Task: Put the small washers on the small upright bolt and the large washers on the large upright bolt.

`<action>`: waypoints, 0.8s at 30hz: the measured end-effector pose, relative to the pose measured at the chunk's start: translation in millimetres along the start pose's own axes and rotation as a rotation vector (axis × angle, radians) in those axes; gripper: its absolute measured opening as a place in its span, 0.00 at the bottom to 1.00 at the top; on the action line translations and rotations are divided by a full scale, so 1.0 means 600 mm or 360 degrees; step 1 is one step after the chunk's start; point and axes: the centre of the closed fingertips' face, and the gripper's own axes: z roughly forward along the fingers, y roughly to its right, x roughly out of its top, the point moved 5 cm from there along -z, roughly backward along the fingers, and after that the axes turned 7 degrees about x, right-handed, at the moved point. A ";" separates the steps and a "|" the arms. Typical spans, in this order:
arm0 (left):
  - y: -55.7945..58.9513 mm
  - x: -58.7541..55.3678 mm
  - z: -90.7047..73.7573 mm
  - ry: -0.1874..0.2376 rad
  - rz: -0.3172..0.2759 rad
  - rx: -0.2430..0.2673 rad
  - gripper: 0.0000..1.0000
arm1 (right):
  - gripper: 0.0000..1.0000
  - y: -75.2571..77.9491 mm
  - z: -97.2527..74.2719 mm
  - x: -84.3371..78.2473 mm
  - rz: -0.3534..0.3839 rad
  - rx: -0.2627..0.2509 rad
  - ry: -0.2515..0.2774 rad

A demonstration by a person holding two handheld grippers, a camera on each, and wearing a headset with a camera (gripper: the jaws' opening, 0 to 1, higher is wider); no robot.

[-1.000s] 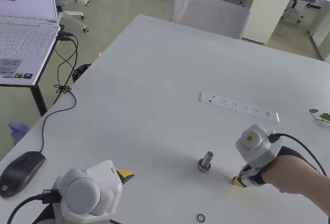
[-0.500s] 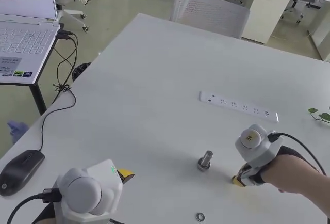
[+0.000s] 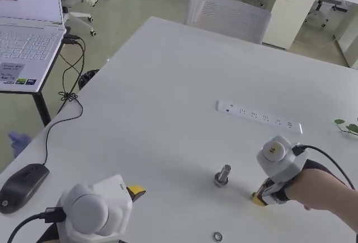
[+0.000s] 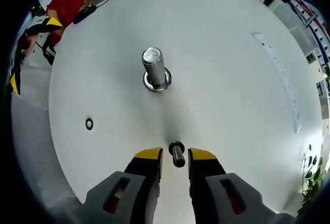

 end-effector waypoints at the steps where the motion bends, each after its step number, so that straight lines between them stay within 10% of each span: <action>1: 0.000 0.000 0.000 -0.0002 0.0003 0.0000 0.91 | 0.21 0.002 0.001 0.001 0.0003 0.0001 0.0002; 24: 0.003 0.022 -0.017 0.0045 0.0039 0.0012 0.92 | 0.21 -0.008 -0.054 0.011 -0.0016 -0.0024 0.0035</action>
